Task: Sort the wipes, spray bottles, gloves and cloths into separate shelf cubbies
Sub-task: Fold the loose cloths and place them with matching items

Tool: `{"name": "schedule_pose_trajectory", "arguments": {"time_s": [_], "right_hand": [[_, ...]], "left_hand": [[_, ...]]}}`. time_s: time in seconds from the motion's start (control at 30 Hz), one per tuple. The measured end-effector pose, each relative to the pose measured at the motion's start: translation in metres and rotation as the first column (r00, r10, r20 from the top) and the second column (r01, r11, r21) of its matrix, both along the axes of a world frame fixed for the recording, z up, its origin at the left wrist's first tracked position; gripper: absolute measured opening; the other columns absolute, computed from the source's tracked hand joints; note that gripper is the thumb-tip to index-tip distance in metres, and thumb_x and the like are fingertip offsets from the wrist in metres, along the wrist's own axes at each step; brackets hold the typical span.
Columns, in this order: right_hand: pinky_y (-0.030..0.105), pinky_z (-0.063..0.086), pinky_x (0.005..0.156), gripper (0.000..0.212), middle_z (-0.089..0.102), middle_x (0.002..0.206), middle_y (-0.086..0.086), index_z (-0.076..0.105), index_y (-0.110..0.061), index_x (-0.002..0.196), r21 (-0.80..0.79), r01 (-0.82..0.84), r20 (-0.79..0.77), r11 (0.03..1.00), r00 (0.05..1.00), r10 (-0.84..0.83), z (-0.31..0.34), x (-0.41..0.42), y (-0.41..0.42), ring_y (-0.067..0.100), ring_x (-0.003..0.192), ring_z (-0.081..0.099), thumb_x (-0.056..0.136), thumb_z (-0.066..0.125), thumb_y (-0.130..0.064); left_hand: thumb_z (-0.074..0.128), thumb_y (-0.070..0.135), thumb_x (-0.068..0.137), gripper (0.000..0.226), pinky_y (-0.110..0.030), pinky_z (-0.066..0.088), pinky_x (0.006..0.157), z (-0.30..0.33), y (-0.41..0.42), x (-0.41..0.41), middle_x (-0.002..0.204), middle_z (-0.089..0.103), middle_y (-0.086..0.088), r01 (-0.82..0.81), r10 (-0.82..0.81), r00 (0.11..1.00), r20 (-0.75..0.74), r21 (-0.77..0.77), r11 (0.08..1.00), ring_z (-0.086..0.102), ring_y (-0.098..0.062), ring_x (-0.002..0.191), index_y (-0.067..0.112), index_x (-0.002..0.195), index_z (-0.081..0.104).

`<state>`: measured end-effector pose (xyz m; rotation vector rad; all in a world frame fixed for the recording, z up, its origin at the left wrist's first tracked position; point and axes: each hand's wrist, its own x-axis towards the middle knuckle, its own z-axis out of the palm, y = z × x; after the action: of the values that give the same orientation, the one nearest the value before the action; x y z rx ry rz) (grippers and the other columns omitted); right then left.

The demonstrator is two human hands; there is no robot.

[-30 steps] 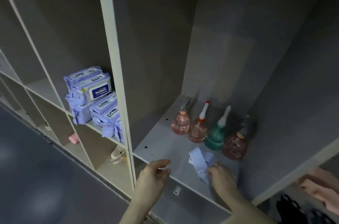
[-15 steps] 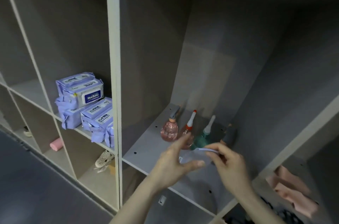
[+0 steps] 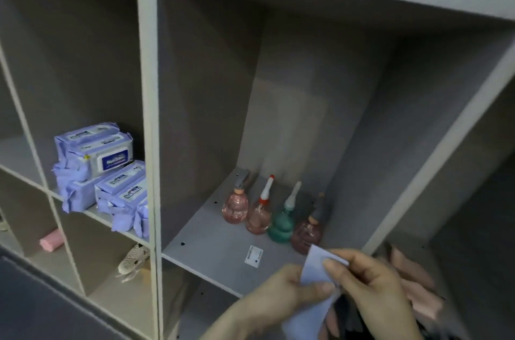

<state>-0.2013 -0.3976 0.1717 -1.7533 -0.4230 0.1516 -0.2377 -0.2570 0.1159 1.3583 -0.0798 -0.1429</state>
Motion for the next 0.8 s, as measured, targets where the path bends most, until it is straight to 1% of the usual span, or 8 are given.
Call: {"name": "schedule_pose_trajectory", "arguments": {"time_s": [0.13,0.23,0.37,0.47,0.53,0.6,0.67,0.8], "right_hand": [[0.014,0.043,0.044,0.021,0.065,0.052,0.003,0.073,-0.010,0.066,0.002,0.055,-0.085,0.998,0.995,-0.055,0.002,0.001,-0.021,0.007,0.047,0.053,0.078,0.068,0.005],[0.013,0.036,0.041,0.029,0.056,0.043,-0.001,0.067,-0.013,0.058,-0.015,0.096,-0.028,0.995,0.995,-0.096,0.002,-0.003,-0.036,0.003,0.039,0.045,0.080,0.066,0.007],[0.015,0.038,0.046,0.026,0.056,0.047,-0.002,0.067,-0.010,0.059,-0.018,0.104,-0.035,0.994,0.994,-0.105,0.004,-0.012,-0.058,0.008,0.044,0.047,0.081,0.065,0.003],[0.014,0.043,0.055,0.025,0.061,0.055,-0.005,0.069,-0.012,0.060,-0.063,0.121,-0.063,0.991,0.990,-0.125,0.000,-0.010,-0.084,0.003,0.055,0.052,0.082,0.066,0.000],[0.016,0.044,0.053,0.028,0.060,0.054,-0.003,0.069,-0.013,0.057,-0.043,0.159,-0.086,0.986,0.983,-0.162,-0.004,-0.009,-0.102,0.005,0.053,0.052,0.080,0.067,0.002],[0.019,0.043,0.050,0.030,0.060,0.051,-0.001,0.070,-0.014,0.054,-0.038,0.189,-0.087,0.981,0.978,-0.192,-0.008,-0.006,-0.119,0.008,0.049,0.051,0.079,0.068,0.002],[0.018,0.043,0.050,0.031,0.062,0.052,0.000,0.071,-0.016,0.054,-0.036,0.197,-0.089,0.980,0.976,-0.200,-0.014,-0.002,-0.135,0.008,0.049,0.052,0.079,0.068,0.001],[0.016,0.049,0.061,0.026,0.070,0.064,-0.002,0.074,-0.020,0.062,-0.032,0.238,-0.149,0.971,0.959,-0.240,-0.026,0.013,-0.169,0.004,0.062,0.062,0.078,0.069,0.000]], "left_hand": [[0.066,0.028,0.080,0.036,-0.019,0.046,0.093,-0.003,-0.016,0.003,0.118,0.067,-0.010,0.059,-0.058,0.998,-0.017,0.016,0.998,0.060,-0.007,0.105,0.011,0.111,0.069],[0.062,0.040,0.081,0.040,-0.024,0.050,0.084,-0.004,-0.025,0.005,0.101,0.072,-0.011,0.109,-0.115,0.991,-0.062,-0.084,0.990,0.067,-0.015,0.095,0.006,0.098,0.074],[0.049,0.054,0.086,0.058,-0.040,0.047,0.087,-0.007,-0.050,0.009,0.084,0.069,-0.022,0.212,-0.225,0.971,-0.083,-0.145,0.966,0.064,-0.032,0.086,0.001,0.090,0.073],[0.052,0.061,0.083,0.056,-0.041,0.043,0.094,-0.007,-0.074,0.009,0.085,0.072,-0.010,0.260,-0.264,0.962,-0.071,-0.065,0.963,0.064,-0.026,0.090,0.009,0.088,0.074],[0.059,0.056,0.079,0.049,-0.039,0.045,0.099,-0.007,-0.091,0.012,0.088,0.075,-0.001,0.226,-0.225,0.972,-0.064,0.002,0.974,0.066,-0.019,0.094,0.014,0.097,0.074],[0.060,0.039,0.087,0.033,-0.027,0.051,0.089,-0.008,-0.110,0.016,0.087,0.076,0.002,0.199,-0.199,0.979,-0.041,0.009,0.980,0.069,-0.011,0.092,0.012,0.100,0.073],[0.062,0.028,0.088,0.020,-0.016,0.051,0.074,-0.005,-0.128,0.020,0.086,0.076,0.005,0.193,-0.195,0.980,-0.038,-0.053,0.980,0.069,-0.002,0.084,0.011,0.094,0.072],[0.050,0.017,0.093,0.017,-0.007,0.048,0.068,-0.002,-0.168,0.033,0.075,0.074,0.016,0.186,-0.191,0.981,-0.046,-0.092,0.978,0.067,0.008,0.078,0.019,0.090,0.067]]}}
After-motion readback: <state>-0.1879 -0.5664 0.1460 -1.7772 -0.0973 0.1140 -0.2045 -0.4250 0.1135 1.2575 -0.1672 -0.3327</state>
